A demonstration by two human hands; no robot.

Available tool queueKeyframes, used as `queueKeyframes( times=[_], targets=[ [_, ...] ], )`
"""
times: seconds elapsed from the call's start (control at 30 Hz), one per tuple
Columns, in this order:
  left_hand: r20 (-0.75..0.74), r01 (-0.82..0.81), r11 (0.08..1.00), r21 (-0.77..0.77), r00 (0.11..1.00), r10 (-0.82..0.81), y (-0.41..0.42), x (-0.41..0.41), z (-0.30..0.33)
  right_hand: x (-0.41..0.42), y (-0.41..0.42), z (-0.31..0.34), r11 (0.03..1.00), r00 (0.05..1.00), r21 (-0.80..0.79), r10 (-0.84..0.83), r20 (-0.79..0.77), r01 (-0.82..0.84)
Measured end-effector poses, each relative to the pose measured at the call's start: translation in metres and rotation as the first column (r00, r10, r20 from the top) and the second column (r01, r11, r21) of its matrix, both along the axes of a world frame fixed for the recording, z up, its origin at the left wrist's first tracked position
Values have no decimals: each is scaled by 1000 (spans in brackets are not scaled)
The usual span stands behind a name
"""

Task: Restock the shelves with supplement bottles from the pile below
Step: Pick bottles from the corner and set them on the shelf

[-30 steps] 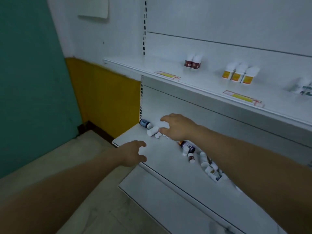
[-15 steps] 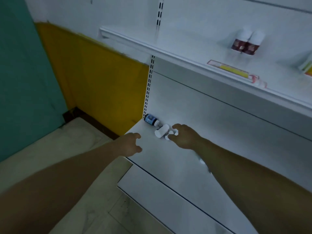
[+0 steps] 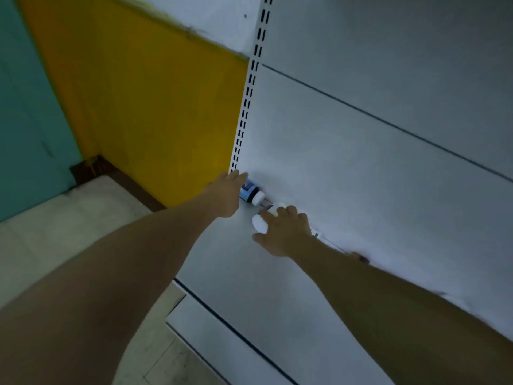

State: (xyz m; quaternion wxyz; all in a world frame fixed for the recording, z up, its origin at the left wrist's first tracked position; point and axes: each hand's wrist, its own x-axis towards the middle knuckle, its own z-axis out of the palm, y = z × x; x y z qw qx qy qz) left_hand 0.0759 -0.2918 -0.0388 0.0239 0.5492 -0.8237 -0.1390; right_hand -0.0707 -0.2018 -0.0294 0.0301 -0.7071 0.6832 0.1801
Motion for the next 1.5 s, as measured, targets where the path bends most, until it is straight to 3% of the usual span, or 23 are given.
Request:
queueKeyframes(
  times=[0.07,0.17,0.3,0.4,0.47,0.5,0.53,0.57,0.6,0.67,0.73,0.87,0.93,1.07,1.2,1.5],
  targets=[
    [85,61,997,-38,995,-58,-11,-8,-14,0,3,-11,998,999,-42,42,16,-41],
    [178,155,984,-93,974,-137,-19,-14,-27,0,13,-21,987,969,-162,56,242,-17],
    [317,174,950,-260,944,-86,-26,-15,-34,7,16,-30,986,916,-160,18,402,50],
    [239,107,974,-201,969,-57,-28,-6,-39,9,18,-37,977,881,-161,-47,470,138],
    [112,23,995,-92,994,-13,-19,3,-40,7,24,-35,961,780,-110,-138,610,255],
    [-27,-44,999,-16,999,44,-10,9,-39,6,28,-30,933,640,-17,-233,732,360],
    [-229,-108,988,113,965,132,1,15,-34,4,33,-24,881,413,119,-329,849,458],
    [-457,-136,946,294,849,264,17,21,-24,3,40,-15,816,145,267,-390,909,513],
    [-631,-113,892,438,668,394,34,25,-12,4,49,-3,758,-98,393,-404,910,521],
    [-730,-20,787,616,362,580,78,31,19,7,72,28,727,-484,538,-319,815,427],
    [-729,129,720,682,201,655,125,35,56,16,101,62,776,-666,551,-239,707,307],
    [-625,385,592,707,-51,779,207,50,135,43,172,128,841,-727,462,-127,675,281],
    [-598,453,565,690,-85,797,241,60,169,50,206,159,837,-708,402,-26,706,371],
    [-638,472,576,667,-37,769,297,67,219,49,272,220,814,-674,285,169,719,507],
    [-729,462,629,625,56,683,347,47,259,40,331,258,757,-676,286,264,688,587],
    [-836,651,571,501,193,514,478,-88,333,-64,498,333,649,-658,254,508,556,717]
  ],
)
